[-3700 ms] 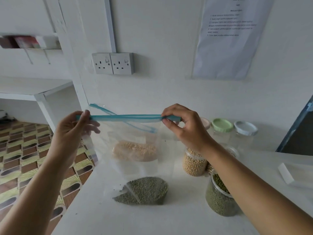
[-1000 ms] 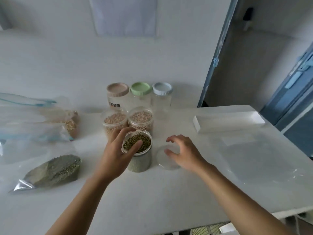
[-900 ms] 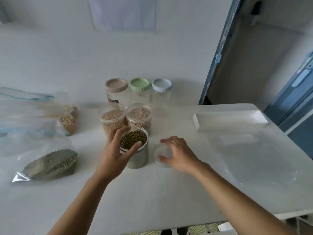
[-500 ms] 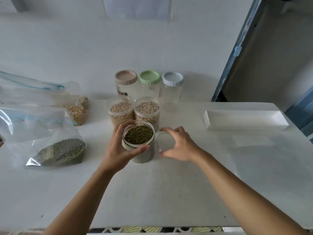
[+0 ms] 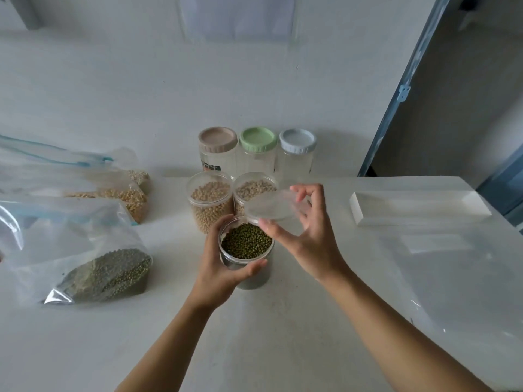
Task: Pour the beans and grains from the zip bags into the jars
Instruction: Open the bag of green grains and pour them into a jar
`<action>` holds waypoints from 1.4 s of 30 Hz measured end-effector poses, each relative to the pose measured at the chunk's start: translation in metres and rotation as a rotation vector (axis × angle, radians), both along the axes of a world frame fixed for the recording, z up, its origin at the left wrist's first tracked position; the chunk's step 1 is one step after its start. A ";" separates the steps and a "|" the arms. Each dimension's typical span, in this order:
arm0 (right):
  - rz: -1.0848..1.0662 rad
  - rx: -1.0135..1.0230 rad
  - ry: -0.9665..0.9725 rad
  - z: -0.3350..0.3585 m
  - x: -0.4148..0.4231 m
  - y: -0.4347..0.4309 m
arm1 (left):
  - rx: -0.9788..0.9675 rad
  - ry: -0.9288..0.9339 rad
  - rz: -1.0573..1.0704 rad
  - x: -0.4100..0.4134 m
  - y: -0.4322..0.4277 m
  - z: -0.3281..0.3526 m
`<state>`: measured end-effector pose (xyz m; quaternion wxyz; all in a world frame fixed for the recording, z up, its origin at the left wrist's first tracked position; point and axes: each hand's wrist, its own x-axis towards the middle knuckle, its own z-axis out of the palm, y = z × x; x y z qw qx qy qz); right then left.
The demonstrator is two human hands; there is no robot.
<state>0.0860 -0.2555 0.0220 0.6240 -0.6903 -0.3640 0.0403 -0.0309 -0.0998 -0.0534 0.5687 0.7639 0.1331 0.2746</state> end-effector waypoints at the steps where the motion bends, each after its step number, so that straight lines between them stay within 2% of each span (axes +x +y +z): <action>1: 0.025 -0.040 -0.033 -0.002 0.000 0.001 | -0.013 -0.008 -0.011 0.000 0.000 0.000; 4: 0.105 -0.211 -0.202 -0.009 -0.002 0.008 | -0.036 -0.037 -0.047 0.001 -0.001 0.001; 7: 0.162 -0.290 -0.316 -0.015 -0.003 0.016 | -0.066 -0.051 -0.072 0.002 0.001 -0.002; 10: 0.240 -0.410 -0.321 -0.004 0.001 0.022 | -0.119 -0.051 -0.079 0.001 0.000 -0.002; 15: 0.417 -0.764 -0.457 0.028 0.010 0.038 | -0.164 -0.025 -0.074 0.003 0.005 -0.004; 21: 0.539 -0.932 -0.563 0.052 0.014 0.054 | -0.161 0.008 -0.068 0.002 0.009 -0.011; 24: 0.509 -0.998 -0.603 0.057 0.013 0.061 | -0.141 0.015 -0.100 0.002 0.012 -0.011; 30: 0.249 -1.227 -0.847 0.060 -0.005 0.067 | -0.143 0.006 -0.126 -0.001 0.011 -0.007; 35: 0.105 -1.304 -0.914 0.055 -0.006 0.069 | -0.168 0.004 -0.152 0.001 0.010 -0.005; 42: 0.396 -1.215 -0.801 0.069 -0.009 0.067 | -0.160 0.024 -0.101 -0.001 0.009 -0.007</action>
